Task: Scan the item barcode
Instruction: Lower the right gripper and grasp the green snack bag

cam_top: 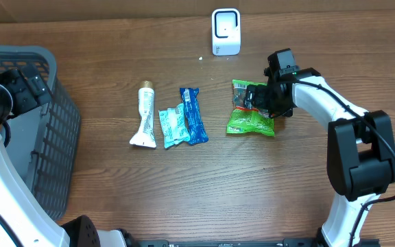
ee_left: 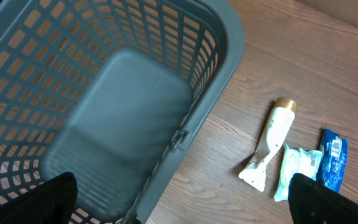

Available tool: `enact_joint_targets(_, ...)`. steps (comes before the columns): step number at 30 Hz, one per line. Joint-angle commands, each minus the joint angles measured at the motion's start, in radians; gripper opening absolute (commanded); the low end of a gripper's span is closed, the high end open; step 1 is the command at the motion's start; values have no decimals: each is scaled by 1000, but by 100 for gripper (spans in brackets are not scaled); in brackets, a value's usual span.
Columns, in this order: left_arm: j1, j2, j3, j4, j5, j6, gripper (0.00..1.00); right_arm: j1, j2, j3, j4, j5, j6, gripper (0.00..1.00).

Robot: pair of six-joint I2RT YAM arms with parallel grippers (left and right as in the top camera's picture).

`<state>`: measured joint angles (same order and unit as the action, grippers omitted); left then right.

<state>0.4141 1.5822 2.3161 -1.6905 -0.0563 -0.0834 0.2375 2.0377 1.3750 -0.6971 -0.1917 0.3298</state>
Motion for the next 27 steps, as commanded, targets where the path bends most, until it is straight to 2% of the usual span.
enact_joint_targets(1, 5, 2, 14, 1, 5, -14, 100, 9, 51, -68, -7, -44, 57, 94)
enact_joint_targets(3, 5, 2, 14, 1, 5, -14, 100, 15, 51, -69, -7, -2, 87, 87)
enact_joint_targets(5, 5, 2, 14, 1, 5, -14, 100, 24, 51, -69, 1, 11, 86, 69)
enact_joint_targets(6, 5, 2, 14, 1, 5, -14, 100, 26, 51, -69, 4, 11, 79, 64)
enact_joint_targets(12, 5, 2, 14, 1, 5, -14, 99, 31, 51, -55, 12, 8, -56, 43)
enact_joint_targets(16, 5, 2, 14, 1, 5, -14, 100, 29, 51, -39, -6, 17, -151, 19)
enact_joint_targets(19, 5, 2, 14, 1, 5, -14, 100, 26, 50, -31, -15, 18, -172, 5)
enact_joint_targets(23, 5, 2, 14, 1, 4, -14, 100, 17, 46, 15, -66, 7, -179, 4)
enact_joint_targets(27, 5, 2, 14, 1, 5, -14, 99, 14, 2, 82, -132, 22, -268, 4)
